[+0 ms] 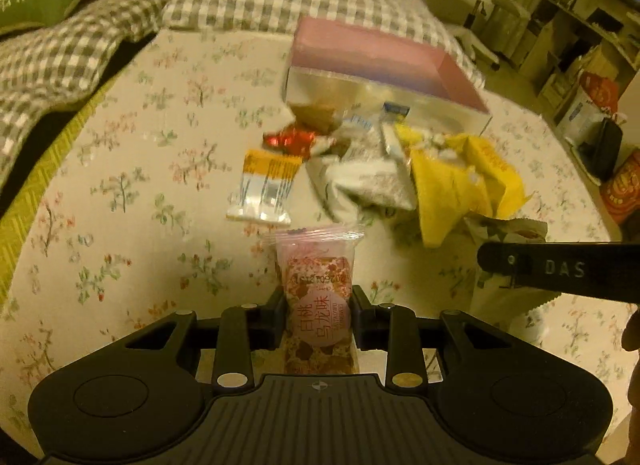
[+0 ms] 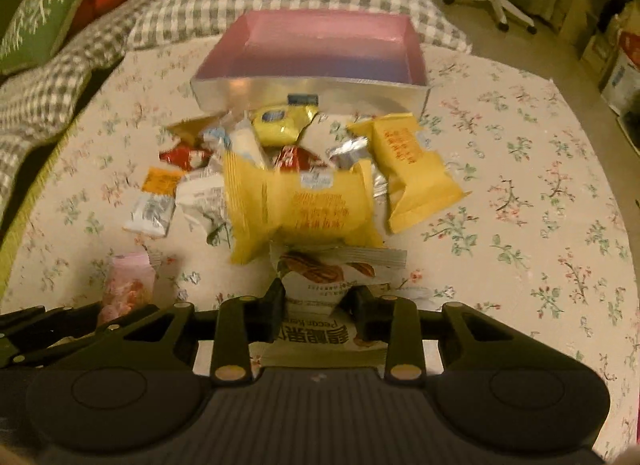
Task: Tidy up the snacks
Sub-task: 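Carry both packets over the pink box and open both tools to drop them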
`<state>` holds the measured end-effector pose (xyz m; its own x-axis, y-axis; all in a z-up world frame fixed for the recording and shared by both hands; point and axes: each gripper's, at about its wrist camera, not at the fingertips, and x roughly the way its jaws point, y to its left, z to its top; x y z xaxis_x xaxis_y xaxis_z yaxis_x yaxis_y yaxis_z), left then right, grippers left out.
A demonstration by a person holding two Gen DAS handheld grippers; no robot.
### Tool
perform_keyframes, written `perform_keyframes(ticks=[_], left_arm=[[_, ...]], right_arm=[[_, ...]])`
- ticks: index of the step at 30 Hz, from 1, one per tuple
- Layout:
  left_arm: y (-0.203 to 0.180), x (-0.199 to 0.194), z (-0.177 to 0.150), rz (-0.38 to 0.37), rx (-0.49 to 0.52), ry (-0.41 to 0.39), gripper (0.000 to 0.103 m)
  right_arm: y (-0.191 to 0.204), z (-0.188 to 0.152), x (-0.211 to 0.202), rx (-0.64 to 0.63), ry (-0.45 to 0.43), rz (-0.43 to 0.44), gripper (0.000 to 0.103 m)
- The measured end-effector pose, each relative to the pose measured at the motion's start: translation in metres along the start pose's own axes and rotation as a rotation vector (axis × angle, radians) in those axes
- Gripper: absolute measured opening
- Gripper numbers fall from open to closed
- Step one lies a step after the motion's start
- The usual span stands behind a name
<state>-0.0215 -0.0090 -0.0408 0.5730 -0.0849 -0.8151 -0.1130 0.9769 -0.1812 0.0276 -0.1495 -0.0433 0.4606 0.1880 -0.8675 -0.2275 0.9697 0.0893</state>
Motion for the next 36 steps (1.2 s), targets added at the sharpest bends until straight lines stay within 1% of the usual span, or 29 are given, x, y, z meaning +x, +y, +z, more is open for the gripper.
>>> perform_keyframes(ticks=[5,9,13,15,18,20,24,26,28,30,32,34,36], left_arm=[[-0.001,-0.007,0.012,-0.008,-0.014,-0.054,0.029],[0.0,-0.01,0.023,-0.019,-0.029,-0.081,0.029],[0.004,-0.012,0.037,-0.056,-0.062,-0.07,0.029],[0.008,-0.013,0.045,-0.067,-0.077,-0.066,0.029],[0.016,-0.016,0.067,-0.096,-0.116,-0.063,0.029],[0.021,-0.017,0.087,-0.109,-0.133,-0.085,0.029],[0.025,-0.009,0.132,-0.101,-0.135,-0.148,0.029],[0.028,0.002,0.154,-0.113,-0.147,-0.197,0.029],[0.031,0.013,0.168,-0.149,-0.164,-0.235,0.029],[0.032,0.028,0.178,-0.184,-0.188,-0.258,0.029],[0.027,0.044,0.186,-0.22,-0.191,-0.272,0.029],[0.019,0.059,0.193,-0.231,-0.175,-0.268,0.029],[0.01,0.074,0.2,-0.223,-0.145,-0.271,0.029]], right_arm=[[-0.007,0.009,-0.008,0.049,-0.041,0.062,0.031],[-0.009,0.018,-0.011,0.085,-0.054,0.117,0.03],[-0.011,0.027,-0.016,0.118,-0.072,0.172,0.03],[-0.011,0.034,-0.018,0.128,-0.08,0.213,0.03],[-0.011,0.049,-0.02,0.133,-0.094,0.263,0.03],[-0.011,0.062,-0.022,0.132,-0.114,0.268,0.03],[-0.021,0.093,-0.018,0.147,-0.156,0.29,0.03],[-0.03,0.104,-0.009,0.159,-0.172,0.26,0.03],[-0.041,0.111,0.002,0.184,-0.182,0.239,0.03],[-0.055,0.118,0.017,0.224,-0.188,0.241,0.03],[-0.061,0.127,0.033,0.251,-0.182,0.228,0.03],[-0.063,0.136,0.047,0.264,-0.174,0.212,0.03],[-0.062,0.142,0.061,0.267,-0.165,0.205,0.03]])
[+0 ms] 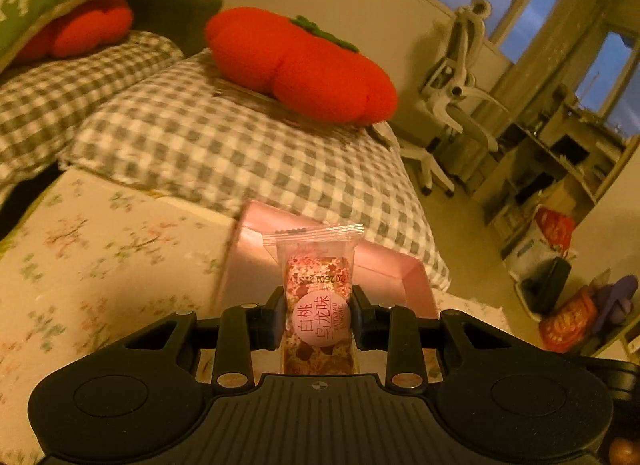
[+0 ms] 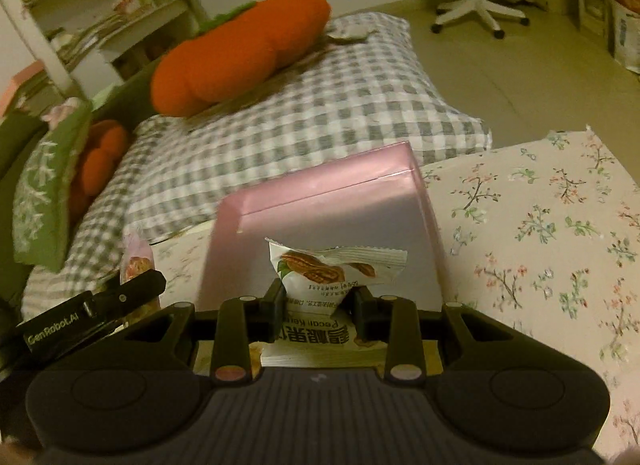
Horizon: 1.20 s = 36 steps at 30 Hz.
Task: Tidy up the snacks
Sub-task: 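Carry both packets over the pink box and open both tools to drop them, then return left tool to the pile and grasp a yellow bread packet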
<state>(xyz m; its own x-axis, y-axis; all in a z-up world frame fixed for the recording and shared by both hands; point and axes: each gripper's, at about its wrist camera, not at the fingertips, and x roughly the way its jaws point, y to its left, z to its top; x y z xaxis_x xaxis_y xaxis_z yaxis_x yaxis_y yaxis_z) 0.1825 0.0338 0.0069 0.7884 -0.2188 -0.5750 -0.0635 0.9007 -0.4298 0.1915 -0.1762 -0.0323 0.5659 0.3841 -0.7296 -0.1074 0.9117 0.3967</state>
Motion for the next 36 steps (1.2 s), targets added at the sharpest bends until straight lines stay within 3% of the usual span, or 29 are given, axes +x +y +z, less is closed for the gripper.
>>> perform_keyframes(ticks=[9,18,20,25,30,36], left_arm=[[-0.01,0.05,-0.011,0.087,0.15,0.03,0.03],[-0.004,0.055,-0.018,0.136,0.201,0.037,0.032],[-0.006,0.053,-0.017,0.148,0.217,0.037,0.035],[-0.003,0.035,-0.009,0.147,0.176,0.017,0.05],[0.005,0.01,0.0,0.104,0.117,-0.003,0.062],[0.021,-0.018,0.003,0.083,0.053,-0.015,0.064]], right_arm=[[0.003,0.007,0.039,0.006,0.009,-0.002,0.031],[0.008,-0.001,0.057,-0.006,0.042,-0.012,0.032],[0.006,0.0,0.055,0.011,0.026,-0.019,0.038],[0.003,0.005,0.035,0.058,-0.027,-0.001,0.057],[0.0,0.005,0.017,0.105,-0.026,0.022,0.059],[0.009,-0.001,-0.012,0.116,-0.041,0.045,0.068]])
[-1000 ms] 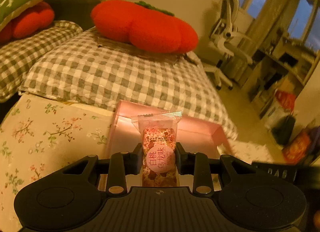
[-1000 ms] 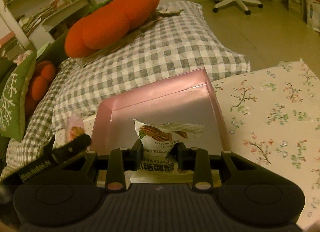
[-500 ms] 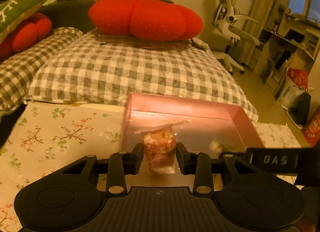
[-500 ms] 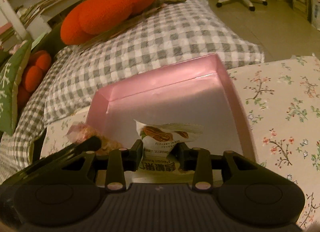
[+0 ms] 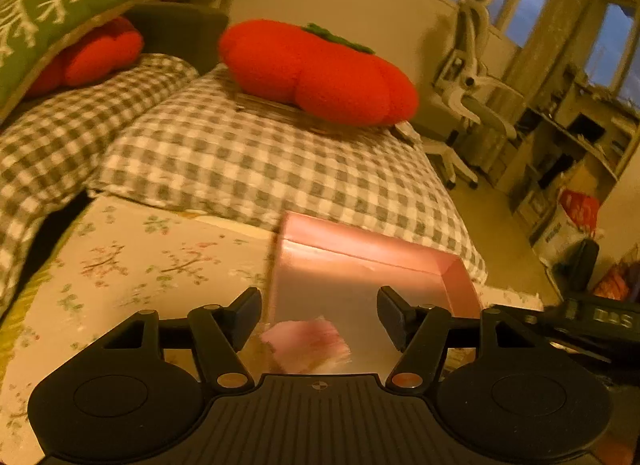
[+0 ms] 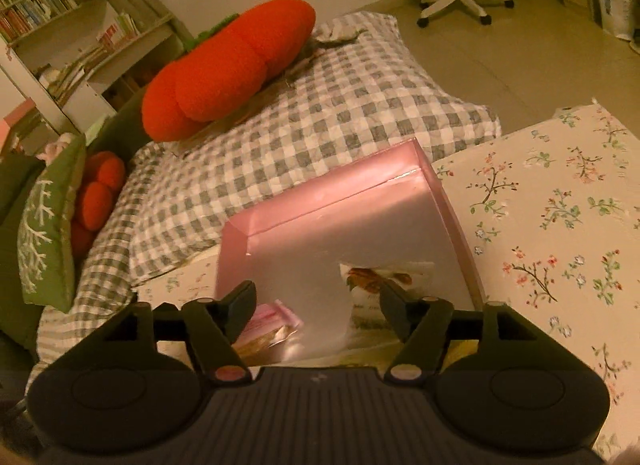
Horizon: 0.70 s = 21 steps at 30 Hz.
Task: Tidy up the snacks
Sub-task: 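Return left tool to the pile and grasp a yellow bread packet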
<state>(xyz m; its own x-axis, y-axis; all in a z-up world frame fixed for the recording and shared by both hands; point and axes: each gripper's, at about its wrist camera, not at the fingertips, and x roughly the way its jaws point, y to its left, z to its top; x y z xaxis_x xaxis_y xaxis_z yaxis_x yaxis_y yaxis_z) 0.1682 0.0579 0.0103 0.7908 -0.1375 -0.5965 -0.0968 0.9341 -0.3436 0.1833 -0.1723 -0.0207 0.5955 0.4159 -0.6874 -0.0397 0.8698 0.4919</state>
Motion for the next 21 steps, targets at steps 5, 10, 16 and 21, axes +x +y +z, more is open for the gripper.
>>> perform_keyframes(ticks=[5,10,16,21], left_arm=[[0.008,-0.019,-0.011,0.007,-0.024,0.037,0.064],[-0.001,-0.041,-0.026,0.043,0.068,0.048,0.086],[-0.008,-0.071,-0.044,0.044,0.135,0.085,0.099],[-0.02,-0.082,-0.059,0.091,0.208,0.104,0.1]], right_arm=[[0.01,-0.011,-0.024,-0.043,-0.001,-0.01,0.079],[0.03,-0.041,-0.044,-0.274,-0.008,-0.059,0.095],[0.034,-0.061,-0.062,-0.309,0.023,-0.13,0.102],[0.022,-0.077,-0.069,-0.259,0.103,-0.188,0.101]])
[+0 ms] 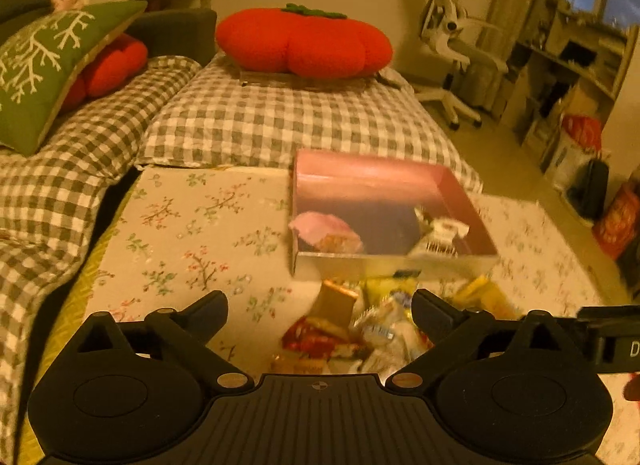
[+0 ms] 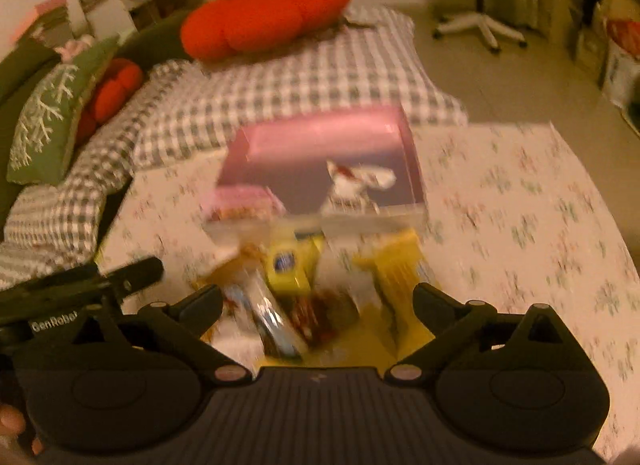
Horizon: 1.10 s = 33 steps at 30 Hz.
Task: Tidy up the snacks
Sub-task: 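Return left tool to the pile and grasp a yellow bread packet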
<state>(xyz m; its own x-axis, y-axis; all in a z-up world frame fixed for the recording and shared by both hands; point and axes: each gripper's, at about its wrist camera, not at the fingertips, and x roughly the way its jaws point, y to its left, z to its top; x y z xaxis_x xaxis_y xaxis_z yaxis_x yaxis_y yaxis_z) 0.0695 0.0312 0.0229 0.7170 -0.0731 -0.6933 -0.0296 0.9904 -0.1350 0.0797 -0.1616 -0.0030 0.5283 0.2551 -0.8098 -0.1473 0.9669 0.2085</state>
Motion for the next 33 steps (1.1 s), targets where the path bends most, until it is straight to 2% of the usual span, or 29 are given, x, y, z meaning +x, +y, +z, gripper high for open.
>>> perform_keyframes(ticks=[3,5,8,11,14,17,21,26,33], left_arm=[[-0.009,-0.003,-0.007,-0.01,0.033,0.012,0.102],[-0.017,-0.003,-0.011,-0.016,0.062,0.023,0.102],[-0.029,-0.007,-0.016,-0.036,0.108,0.018,0.102],[-0.05,-0.017,-0.024,-0.079,0.232,-0.016,0.102],[-0.071,-0.019,-0.036,-0.101,0.356,-0.028,0.102],[-0.09,-0.017,-0.046,-0.119,0.448,-0.017,0.102],[-0.11,-0.02,-0.054,-0.167,0.514,-0.024,0.102],[-0.131,-0.012,-0.068,-0.2,0.623,-0.009,0.102],[-0.15,0.018,-0.087,-0.126,0.813,0.011,0.102]], right_arm=[[-0.007,-0.01,-0.001,0.018,0.044,-0.037,0.101],[-0.019,-0.013,0.001,0.084,0.086,-0.028,0.101],[-0.038,-0.012,-0.003,0.167,0.086,-0.035,0.099],[-0.057,-0.011,-0.013,0.232,0.05,-0.09,0.098],[-0.07,-0.014,-0.018,0.293,0.043,-0.077,0.095],[-0.075,-0.019,-0.019,0.294,0.055,-0.073,0.091],[-0.079,-0.02,-0.02,0.274,0.063,-0.066,0.092],[-0.08,-0.03,-0.011,0.233,0.152,-0.035,0.094],[-0.091,-0.04,-0.005,0.185,0.176,-0.179,0.093]])
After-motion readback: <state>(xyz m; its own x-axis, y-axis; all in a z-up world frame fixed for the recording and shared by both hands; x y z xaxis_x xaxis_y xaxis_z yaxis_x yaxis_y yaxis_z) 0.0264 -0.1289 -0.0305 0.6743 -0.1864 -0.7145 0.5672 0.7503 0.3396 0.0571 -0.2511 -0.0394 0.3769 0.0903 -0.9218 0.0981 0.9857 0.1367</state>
